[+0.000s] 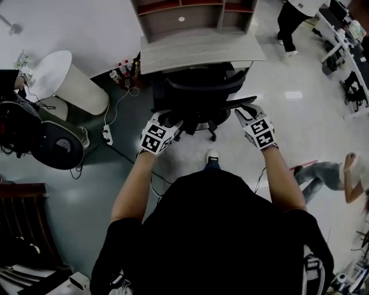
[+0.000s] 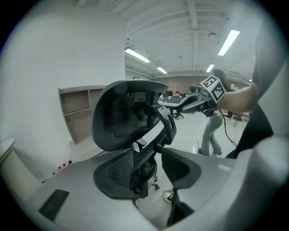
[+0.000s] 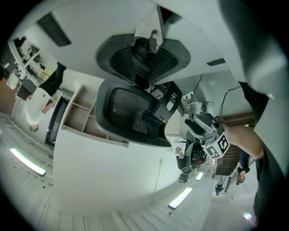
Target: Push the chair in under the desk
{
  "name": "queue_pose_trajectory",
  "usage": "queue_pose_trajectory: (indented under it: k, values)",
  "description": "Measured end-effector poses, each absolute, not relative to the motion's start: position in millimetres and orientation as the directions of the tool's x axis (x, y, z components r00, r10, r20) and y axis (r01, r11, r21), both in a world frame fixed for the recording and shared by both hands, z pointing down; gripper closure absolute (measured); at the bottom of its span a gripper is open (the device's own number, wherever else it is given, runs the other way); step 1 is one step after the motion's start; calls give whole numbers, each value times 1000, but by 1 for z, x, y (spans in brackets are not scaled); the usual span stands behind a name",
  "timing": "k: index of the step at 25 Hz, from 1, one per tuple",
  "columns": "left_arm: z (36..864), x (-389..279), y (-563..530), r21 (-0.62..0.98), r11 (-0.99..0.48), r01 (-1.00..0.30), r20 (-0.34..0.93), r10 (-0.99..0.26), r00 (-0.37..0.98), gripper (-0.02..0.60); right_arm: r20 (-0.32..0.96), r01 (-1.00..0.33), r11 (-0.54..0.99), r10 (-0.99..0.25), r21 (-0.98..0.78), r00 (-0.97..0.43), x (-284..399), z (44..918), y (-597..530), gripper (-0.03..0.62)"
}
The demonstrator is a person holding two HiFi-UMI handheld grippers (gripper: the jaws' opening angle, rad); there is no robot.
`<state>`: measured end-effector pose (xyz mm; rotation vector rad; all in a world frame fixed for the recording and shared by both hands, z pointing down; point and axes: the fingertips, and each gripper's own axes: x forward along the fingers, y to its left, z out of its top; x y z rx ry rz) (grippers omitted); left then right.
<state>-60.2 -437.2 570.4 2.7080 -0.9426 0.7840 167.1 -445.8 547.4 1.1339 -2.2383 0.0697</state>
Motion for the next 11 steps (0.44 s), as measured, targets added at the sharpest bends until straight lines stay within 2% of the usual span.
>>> queue_pose_trajectory:
  k: [11]
  values:
    - [552, -63, -436, 93, -737, -670, 426, -579, 696, 439, 496, -807, 572, -749, 148, -440, 165, 535, -445, 572]
